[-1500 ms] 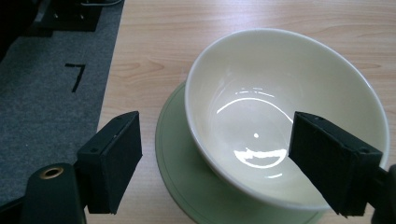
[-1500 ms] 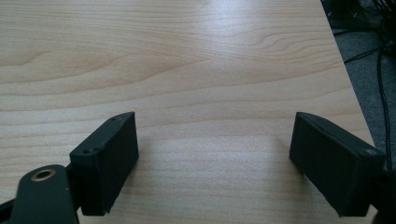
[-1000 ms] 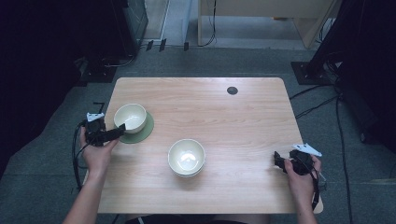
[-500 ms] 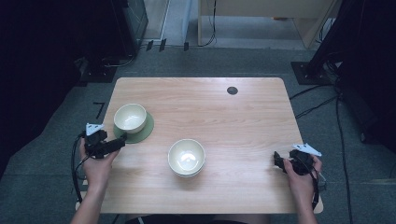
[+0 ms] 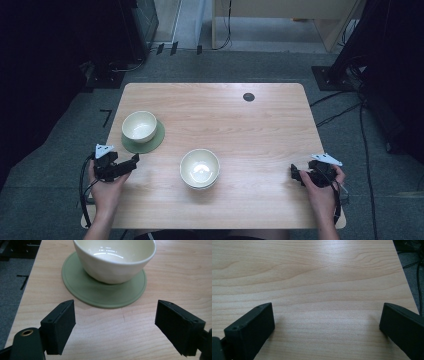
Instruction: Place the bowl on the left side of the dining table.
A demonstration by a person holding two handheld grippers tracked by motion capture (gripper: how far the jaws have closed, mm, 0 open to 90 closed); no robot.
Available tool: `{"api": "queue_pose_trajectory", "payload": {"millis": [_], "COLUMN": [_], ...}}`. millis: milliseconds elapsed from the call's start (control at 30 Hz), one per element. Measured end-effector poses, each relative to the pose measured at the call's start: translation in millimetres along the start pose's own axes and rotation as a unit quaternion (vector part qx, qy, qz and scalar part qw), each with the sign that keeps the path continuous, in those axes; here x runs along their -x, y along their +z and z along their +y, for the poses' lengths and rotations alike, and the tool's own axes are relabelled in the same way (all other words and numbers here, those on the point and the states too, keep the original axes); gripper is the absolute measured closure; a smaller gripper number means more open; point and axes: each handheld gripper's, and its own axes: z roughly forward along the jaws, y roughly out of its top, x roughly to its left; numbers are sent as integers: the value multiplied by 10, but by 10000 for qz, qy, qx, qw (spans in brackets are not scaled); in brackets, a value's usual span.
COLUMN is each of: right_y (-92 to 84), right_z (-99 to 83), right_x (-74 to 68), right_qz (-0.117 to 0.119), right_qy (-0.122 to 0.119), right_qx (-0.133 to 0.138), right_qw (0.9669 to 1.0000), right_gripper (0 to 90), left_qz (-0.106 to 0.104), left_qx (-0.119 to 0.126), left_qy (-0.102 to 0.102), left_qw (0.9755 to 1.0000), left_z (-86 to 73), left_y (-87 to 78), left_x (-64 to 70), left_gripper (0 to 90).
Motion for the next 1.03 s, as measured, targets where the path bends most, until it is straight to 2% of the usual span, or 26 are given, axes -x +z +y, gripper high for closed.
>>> {"api": "queue_pose_trajectory", "payload": {"millis": [167,300,433,533,633,700,1033], "right_y": [1,0,-1,-2,-2,-3,-3], "right_z": [-1,-2,-3,-3,-4,-4,-5], "right_x": [1,-1,-2,-2,-3,-3,-4], "right_qz": [2,-6,-7,-10,-13,-14,-14], "right_qy": [-5,7,9,13,17,18,21], "right_qx": [9,6,5,5,6,6,6], "right_qw": [10000,10000,10000,10000,10000,10000,10000], "right_gripper": [0,0,0,0,0,0,0], "left_qz": [-35,112,170,235,403,563,543], "left_qx": [-105,-232,-342,-454,-417,-297,-313], "left_qy": [16,71,55,148,339,468,477], "left_qw": [9999,9996,9993,9986,9977,9969,9969], "left_z": [-106,-212,-311,-386,-433,-484,-495], "left_y": [26,50,62,71,58,69,61], "left_x": [-30,-44,-90,-119,-103,-47,-37], "left_gripper": [139,124,112,107,106,107,93]}}
